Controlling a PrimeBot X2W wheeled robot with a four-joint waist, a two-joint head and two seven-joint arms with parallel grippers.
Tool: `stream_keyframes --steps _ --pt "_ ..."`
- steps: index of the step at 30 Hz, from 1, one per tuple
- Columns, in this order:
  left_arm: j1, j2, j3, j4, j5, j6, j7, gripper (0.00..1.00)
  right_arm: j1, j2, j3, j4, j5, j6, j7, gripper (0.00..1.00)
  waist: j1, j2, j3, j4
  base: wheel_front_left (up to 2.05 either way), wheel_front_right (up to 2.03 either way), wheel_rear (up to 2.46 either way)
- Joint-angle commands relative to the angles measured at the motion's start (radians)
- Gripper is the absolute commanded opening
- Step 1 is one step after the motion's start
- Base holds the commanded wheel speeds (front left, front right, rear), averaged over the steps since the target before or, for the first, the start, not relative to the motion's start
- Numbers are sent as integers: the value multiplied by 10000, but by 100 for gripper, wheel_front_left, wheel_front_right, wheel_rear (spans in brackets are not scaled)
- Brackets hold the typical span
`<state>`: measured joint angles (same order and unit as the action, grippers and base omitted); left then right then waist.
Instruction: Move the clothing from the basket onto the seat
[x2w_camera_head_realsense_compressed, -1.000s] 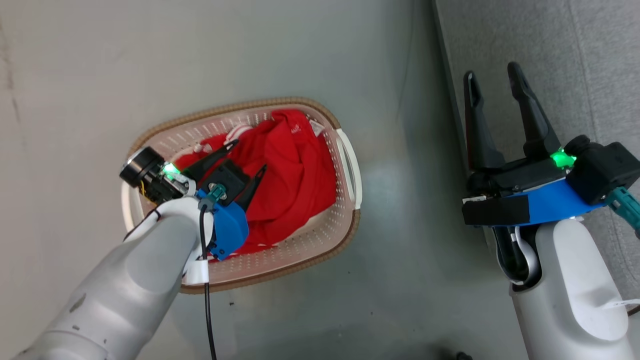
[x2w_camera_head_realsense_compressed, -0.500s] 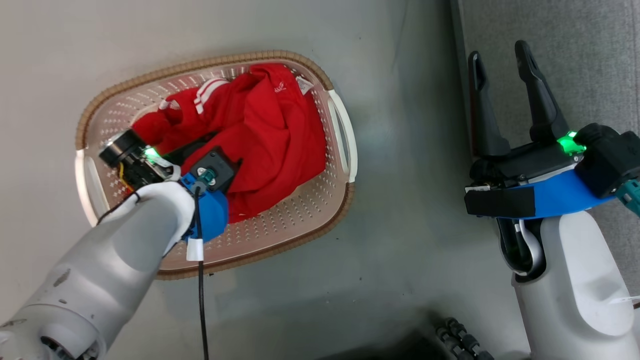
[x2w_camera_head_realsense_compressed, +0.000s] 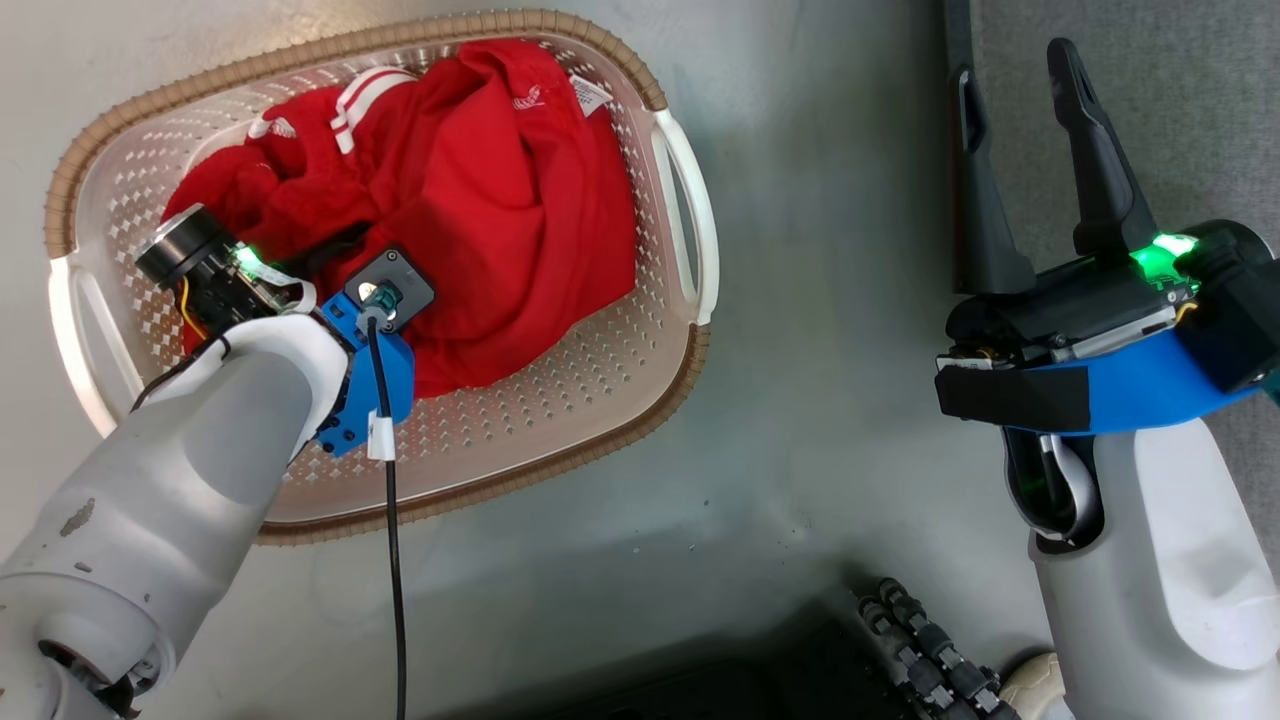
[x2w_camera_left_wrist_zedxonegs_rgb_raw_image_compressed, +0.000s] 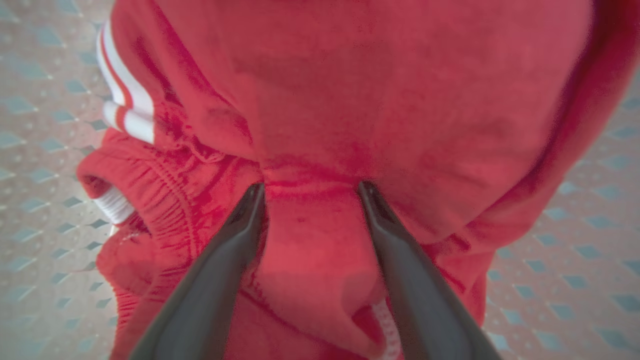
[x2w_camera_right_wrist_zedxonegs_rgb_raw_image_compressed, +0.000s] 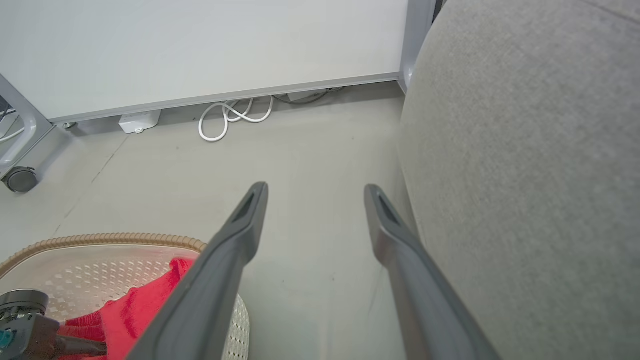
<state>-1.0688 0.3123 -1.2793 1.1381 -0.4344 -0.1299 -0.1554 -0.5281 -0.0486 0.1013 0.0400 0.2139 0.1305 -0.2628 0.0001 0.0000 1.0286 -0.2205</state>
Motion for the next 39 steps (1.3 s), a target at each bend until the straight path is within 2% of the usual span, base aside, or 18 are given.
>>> stream_keyframes --steps 1,9,10,11,12,13,22,32,39 --pt "-219 43 -33 86 73 -11 68 100 -135 -32 -15 -83 26 4 -31 100 -1 0 127 -9 0 0 0" --pt "-467 -124 -37 673 461 -11 839 100 -226 -32 -72 -216 14 4 -31 100 -1 0 367 -37 0 0 0" --pt "-488 -140 -36 714 476 -11 937 96 -230 -32 -86 -222 12 4 -31 100 -1 0 384 -35 0 0 0" --pt "-499 -155 -36 712 550 -11 966 67 -234 -32 -93 -225 14 4 -31 100 -1 0 396 -34 0 0 0" --pt "-500 -167 -36 703 572 -11 956 26 -237 -32 -98 -227 11 4 -31 100 -1 0 400 -30 0 0 0" --pt "-493 -177 -37 708 594 -11 969 0 -234 -32 -100 -225 8 4 -31 100 -1 0 396 -23 0 0 0" --pt "-434 -267 -34 607 618 -11 751 0 -285 -32 -95 -157 57 4 -31 100 -1 0 127 31 0 0 0" --pt "-407 -713 -35 390 421 -11 -158 0 -263 -32 -136 -13 -33 4 -31 100 -1 0 -501 307 0 0 0" --pt "-216 -1159 -35 147 -80 -11 -878 0 -135 -32 -228 213 -198 4 -31 100 -1 0 -1349 685 0 0 0"
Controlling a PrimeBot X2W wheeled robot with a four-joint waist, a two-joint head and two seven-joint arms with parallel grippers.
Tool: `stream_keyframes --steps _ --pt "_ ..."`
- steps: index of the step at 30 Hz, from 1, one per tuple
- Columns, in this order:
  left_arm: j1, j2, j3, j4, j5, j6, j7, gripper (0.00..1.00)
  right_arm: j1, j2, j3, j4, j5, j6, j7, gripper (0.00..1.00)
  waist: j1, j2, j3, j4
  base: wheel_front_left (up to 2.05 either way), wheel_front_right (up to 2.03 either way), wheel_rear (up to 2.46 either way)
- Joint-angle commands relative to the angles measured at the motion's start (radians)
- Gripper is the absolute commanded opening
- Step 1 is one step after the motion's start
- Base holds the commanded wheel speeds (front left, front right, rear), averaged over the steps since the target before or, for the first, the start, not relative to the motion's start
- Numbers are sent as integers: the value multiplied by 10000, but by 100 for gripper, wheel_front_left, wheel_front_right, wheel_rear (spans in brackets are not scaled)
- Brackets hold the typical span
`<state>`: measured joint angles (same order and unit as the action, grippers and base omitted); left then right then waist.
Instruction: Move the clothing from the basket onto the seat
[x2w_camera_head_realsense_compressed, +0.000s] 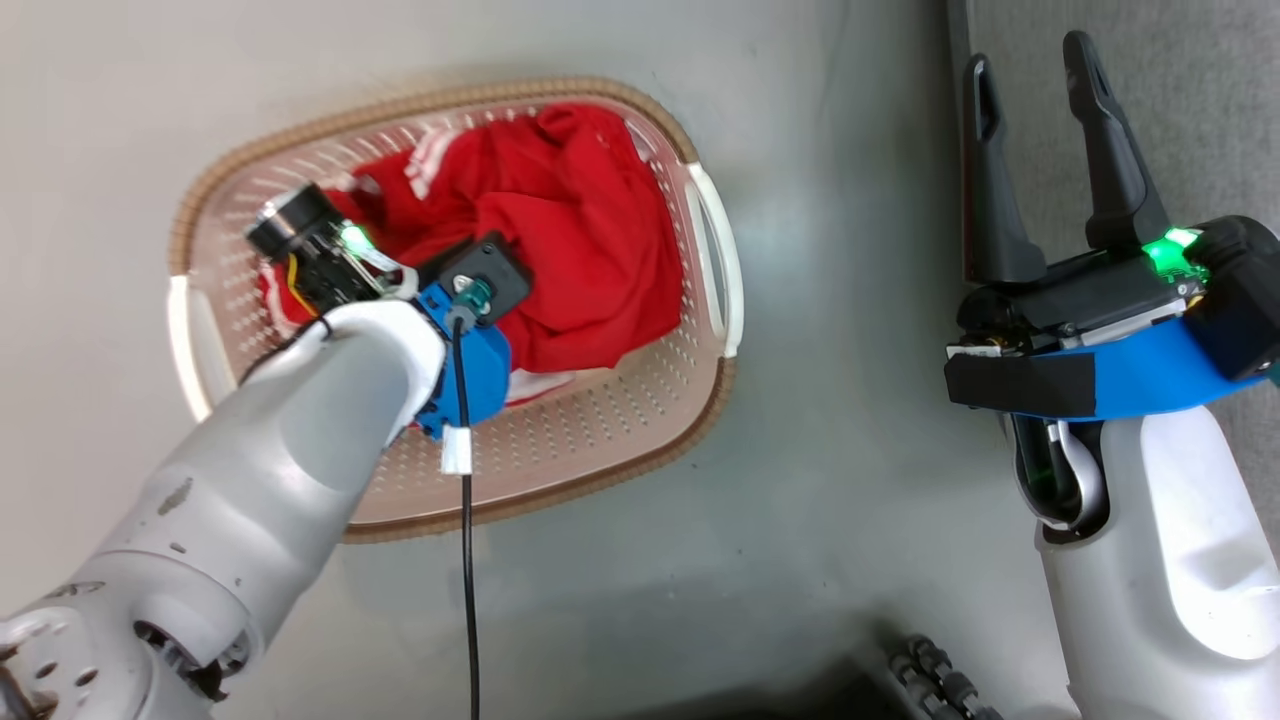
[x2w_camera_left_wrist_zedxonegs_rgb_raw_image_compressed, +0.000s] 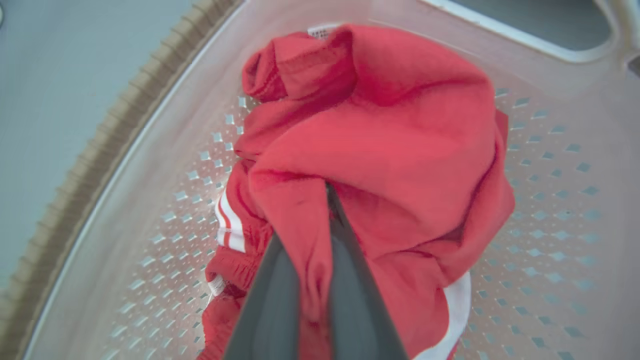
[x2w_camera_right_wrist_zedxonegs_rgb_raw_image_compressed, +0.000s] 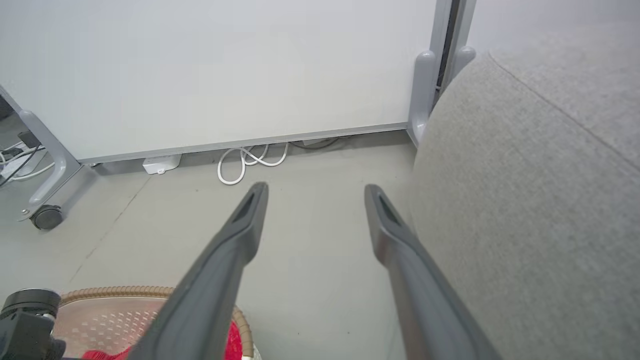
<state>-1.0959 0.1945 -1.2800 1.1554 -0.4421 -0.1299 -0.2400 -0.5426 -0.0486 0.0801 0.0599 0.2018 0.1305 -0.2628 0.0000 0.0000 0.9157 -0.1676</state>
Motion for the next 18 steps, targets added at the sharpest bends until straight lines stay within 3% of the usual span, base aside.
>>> stream_keyframes --steps 1,8,18 --pt "82 -25 -29 -68 -86 -11 -95 0 47 -34 -26 48 -101 4 -31 100 0 0 -353 207 0 0 0" --pt "277 -165 52 -532 -570 -12 -263 0 312 -32 -66 261 -178 4 -31 100 0 0 -1234 468 0 0 0" --pt "986 -7 1133 -2036 -565 -10 -266 0 859 -34 -311 563 -411 4 -31 100 0 0 -2609 870 0 0 0"
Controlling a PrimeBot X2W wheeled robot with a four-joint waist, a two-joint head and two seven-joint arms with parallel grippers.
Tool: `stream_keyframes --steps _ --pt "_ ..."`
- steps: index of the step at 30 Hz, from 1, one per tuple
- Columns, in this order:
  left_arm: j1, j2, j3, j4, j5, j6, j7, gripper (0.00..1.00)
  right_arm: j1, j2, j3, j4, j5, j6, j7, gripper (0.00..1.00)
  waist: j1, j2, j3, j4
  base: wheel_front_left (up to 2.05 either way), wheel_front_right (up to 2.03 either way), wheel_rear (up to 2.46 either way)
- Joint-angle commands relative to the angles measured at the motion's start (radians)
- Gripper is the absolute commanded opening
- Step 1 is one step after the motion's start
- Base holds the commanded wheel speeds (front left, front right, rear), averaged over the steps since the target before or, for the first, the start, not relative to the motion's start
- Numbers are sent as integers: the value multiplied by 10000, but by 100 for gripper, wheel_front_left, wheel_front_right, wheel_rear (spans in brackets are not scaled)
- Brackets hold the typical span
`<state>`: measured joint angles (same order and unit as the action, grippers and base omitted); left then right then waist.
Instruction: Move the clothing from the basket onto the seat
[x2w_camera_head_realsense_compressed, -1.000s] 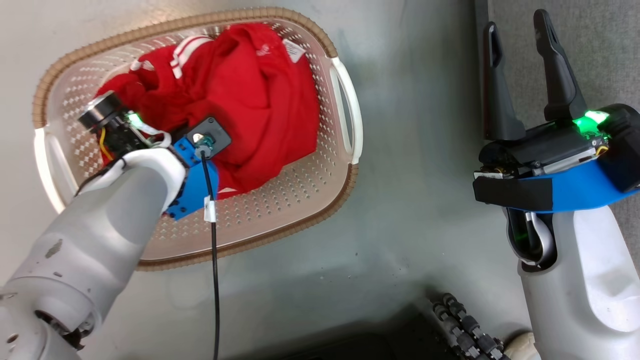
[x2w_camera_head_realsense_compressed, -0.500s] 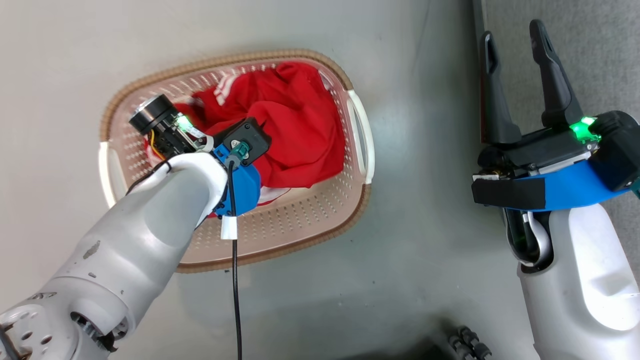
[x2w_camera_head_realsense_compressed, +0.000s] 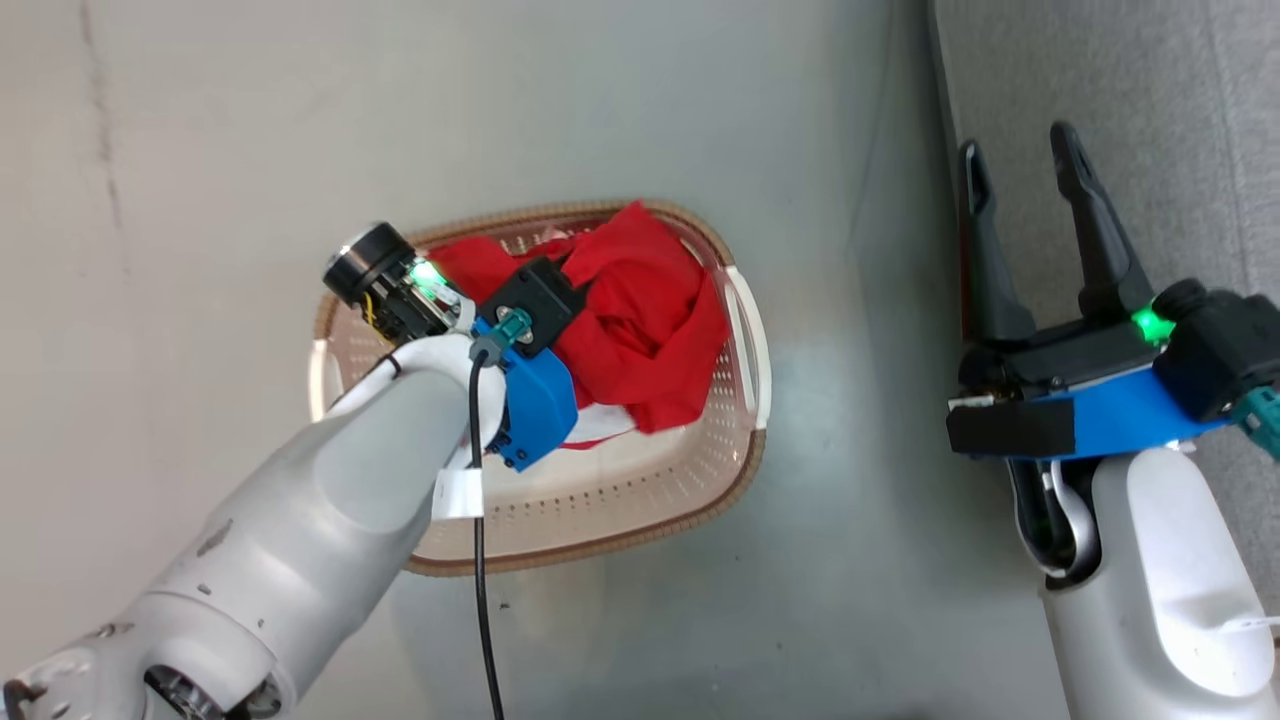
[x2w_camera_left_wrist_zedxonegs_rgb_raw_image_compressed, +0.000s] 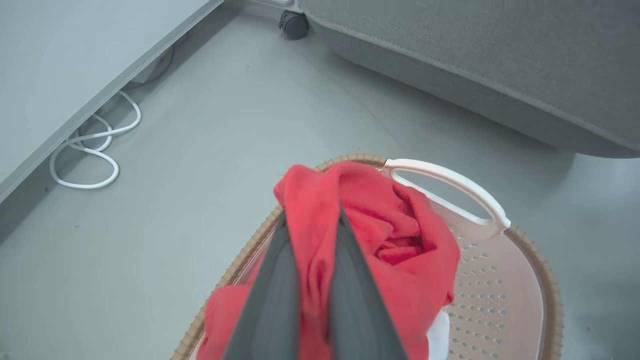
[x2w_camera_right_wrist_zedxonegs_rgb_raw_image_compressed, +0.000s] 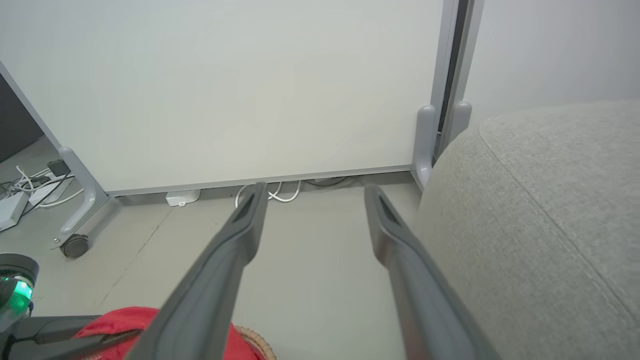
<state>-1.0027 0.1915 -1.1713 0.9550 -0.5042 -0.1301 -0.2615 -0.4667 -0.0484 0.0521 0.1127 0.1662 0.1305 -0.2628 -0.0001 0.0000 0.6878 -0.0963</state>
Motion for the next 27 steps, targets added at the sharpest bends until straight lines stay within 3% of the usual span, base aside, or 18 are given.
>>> stream_keyframes --steps 1,27 --pt "161 3 164 -149 91 -8 -52 0 171 -36 -48 68 -80 4 -31 100 1 0 -489 202 0 0 0" --pt "1563 -336 2653 -2266 888 -8 -54 0 2060 -36 -133 704 -26 4 -31 100 1 0 -4276 939 0 0 0"
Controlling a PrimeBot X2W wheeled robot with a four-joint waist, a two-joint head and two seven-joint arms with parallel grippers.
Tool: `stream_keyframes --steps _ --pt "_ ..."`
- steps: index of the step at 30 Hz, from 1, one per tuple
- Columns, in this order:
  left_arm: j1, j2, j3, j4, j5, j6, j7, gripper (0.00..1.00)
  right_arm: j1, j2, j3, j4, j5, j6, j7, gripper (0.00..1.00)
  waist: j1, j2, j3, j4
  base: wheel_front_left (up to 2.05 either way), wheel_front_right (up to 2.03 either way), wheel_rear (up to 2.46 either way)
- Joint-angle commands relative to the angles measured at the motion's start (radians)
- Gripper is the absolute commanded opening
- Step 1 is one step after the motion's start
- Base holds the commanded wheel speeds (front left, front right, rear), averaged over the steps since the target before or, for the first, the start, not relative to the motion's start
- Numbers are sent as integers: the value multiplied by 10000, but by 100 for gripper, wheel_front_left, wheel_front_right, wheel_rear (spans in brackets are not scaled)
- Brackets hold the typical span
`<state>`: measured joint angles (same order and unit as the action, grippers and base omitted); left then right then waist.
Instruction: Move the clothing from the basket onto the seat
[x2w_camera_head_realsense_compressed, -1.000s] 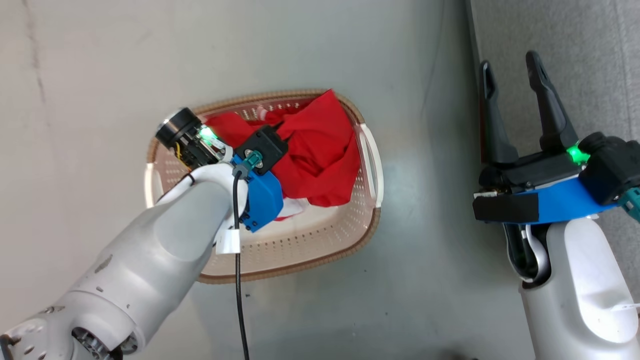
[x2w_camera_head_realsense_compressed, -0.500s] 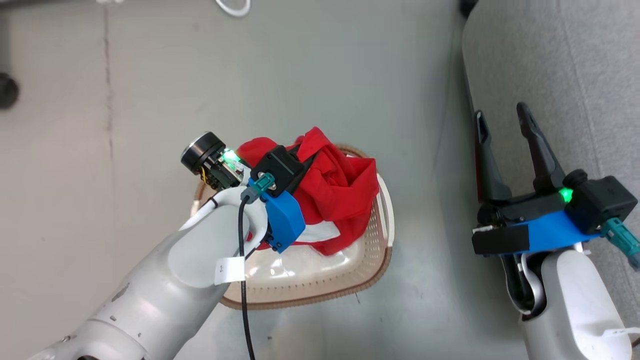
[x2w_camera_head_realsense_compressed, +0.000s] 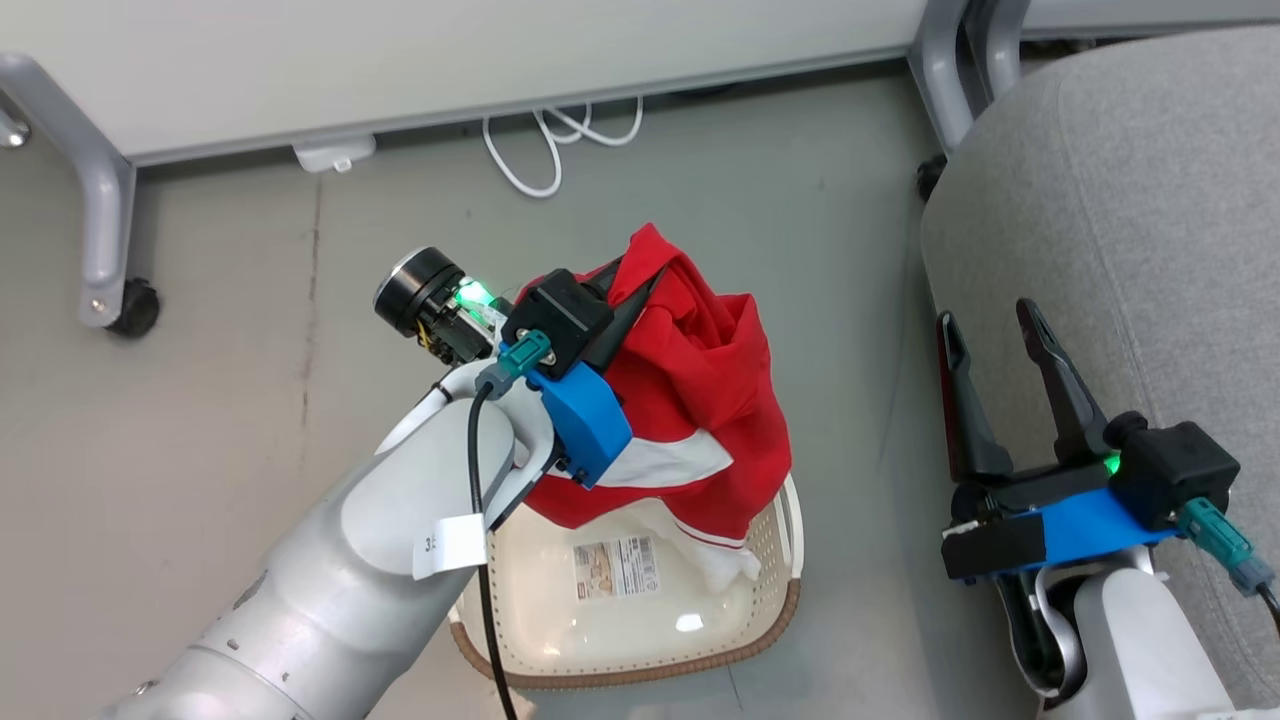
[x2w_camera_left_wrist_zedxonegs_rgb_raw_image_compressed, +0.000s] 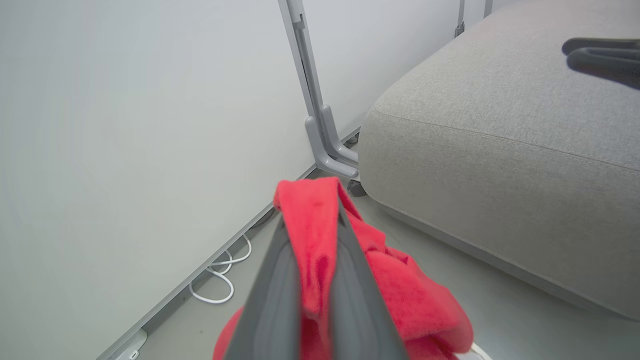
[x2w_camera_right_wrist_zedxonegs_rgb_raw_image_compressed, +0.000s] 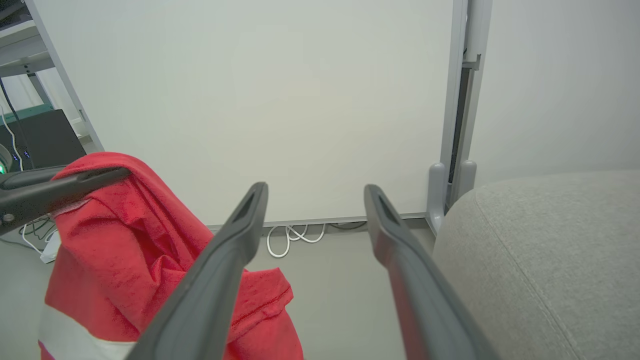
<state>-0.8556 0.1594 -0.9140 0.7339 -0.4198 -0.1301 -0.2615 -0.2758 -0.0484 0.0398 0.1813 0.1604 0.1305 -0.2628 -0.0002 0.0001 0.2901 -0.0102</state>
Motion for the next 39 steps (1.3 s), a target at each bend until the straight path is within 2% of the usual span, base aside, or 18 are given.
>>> stream_keyframes --steps 1,19,32,39 --pt "63 -44 146 -99 51 -8 -54 0 225 -36 -17 41 35 4 -31 100 2 -1 -425 103 0 0 0" --pt "-548 -515 517 -537 89 -8 -55 0 1272 -36 -166 211 69 4 -31 100 2 -1 -1930 502 0 0 0" --pt "-397 -551 521 -618 79 -8 -55 0 1366 -36 -79 138 3 5 -31 100 2 -1 -2042 536 0 0 0" --pt "-438 -573 567 -670 130 -8 -55 0 911 -36 239 75 -338 5 -31 100 2 -1 -1942 588 0 0 0"
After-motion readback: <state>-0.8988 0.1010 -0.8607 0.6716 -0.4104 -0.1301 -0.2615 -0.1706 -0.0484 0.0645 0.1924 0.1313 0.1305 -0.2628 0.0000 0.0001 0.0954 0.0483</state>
